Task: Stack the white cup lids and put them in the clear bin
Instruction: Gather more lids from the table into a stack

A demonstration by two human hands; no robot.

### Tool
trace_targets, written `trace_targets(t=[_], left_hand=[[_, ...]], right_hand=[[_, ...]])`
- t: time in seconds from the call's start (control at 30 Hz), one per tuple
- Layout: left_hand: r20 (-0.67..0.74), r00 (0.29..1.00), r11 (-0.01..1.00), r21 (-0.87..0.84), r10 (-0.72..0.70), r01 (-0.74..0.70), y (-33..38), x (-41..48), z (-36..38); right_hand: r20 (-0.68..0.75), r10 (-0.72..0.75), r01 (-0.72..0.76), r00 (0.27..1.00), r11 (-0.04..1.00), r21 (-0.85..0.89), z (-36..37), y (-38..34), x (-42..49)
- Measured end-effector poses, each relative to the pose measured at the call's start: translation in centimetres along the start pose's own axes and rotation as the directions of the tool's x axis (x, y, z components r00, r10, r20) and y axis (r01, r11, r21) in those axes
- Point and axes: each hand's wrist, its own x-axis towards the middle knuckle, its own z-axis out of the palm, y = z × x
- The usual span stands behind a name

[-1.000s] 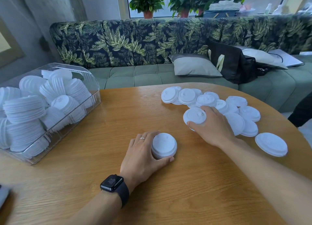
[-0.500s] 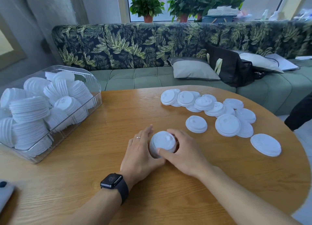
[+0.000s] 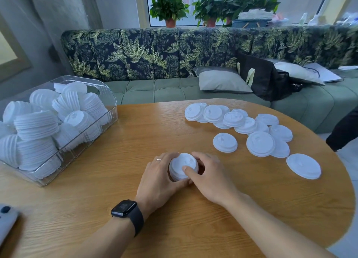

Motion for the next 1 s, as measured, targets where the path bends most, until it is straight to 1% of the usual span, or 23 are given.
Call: trace_targets(t=[0.17,0.27,0.4,0.5,0.6,0.7,0.77,0.8,0.83,0.9,1.0], left_hand=[[0.042,0.999,0.999,0.045,0.022,-0.024,0.2,0.1,-0.4],[0.079,0.997,0.997,0.071,-0.014,0.009,-0.4,0.2,-1.0],[0.14,0.99,0.986,0.168,-0.034,0.01,-0.9,0.3,-1.4],[0.159,0.986,0.986,0.167,-0.058,0.031,-0.6,0.3,-1.4],[0.143,0.988,0.99,0.132,-0.062,0.043,-0.1,0.3,-1.6],[0.117,0.991,0.996,0.06,-0.067,0.061,0.7,0.0,-1.8],[0.134,0.989,0.998,0.001,-0.058,0.059,1.1,-0.1,-1.8],[0.152,0.986,0.994,-0.081,-0.066,0.079,1.2,0.0,-1.8],[0.172,0.981,0.971,-0.205,-0.089,0.124,1.3,0.1,-1.8],[0.186,0.967,0.861,-0.449,-0.174,0.241,1.6,0.6,-1.9],[0.188,0.926,0.693,-0.619,-0.326,0.37,2.1,1.3,-2.1]], right_hand=[[0.012,0.024,-0.024,1.0,1.0,0.003,-0.1,0.3,0.2],[0.018,0.068,-0.067,0.998,0.998,-0.018,-0.4,0.4,0.2],[0.046,0.108,-0.106,0.993,0.993,-0.047,-0.5,0.4,0.0],[0.061,0.14,-0.139,0.988,0.99,-0.021,-0.5,0.2,0.0],[0.064,0.165,-0.17,0.984,0.983,0.076,-0.7,0.0,0.0],[0.072,0.186,-0.197,0.98,0.961,0.195,-1.1,-0.4,0.0],[0.061,0.205,-0.214,0.977,0.936,0.281,-1.3,-0.3,0.0],[0.05,0.215,-0.219,0.975,0.919,0.327,-1.4,-0.3,0.0],[0.044,0.224,-0.224,0.974,0.901,0.371,-1.5,-0.3,0.0],[0.043,0.23,-0.226,0.972,0.872,0.435,-1.5,-0.2,-0.1],[0.05,0.211,-0.206,0.976,0.826,0.525,-1.5,0.2,0.0]])
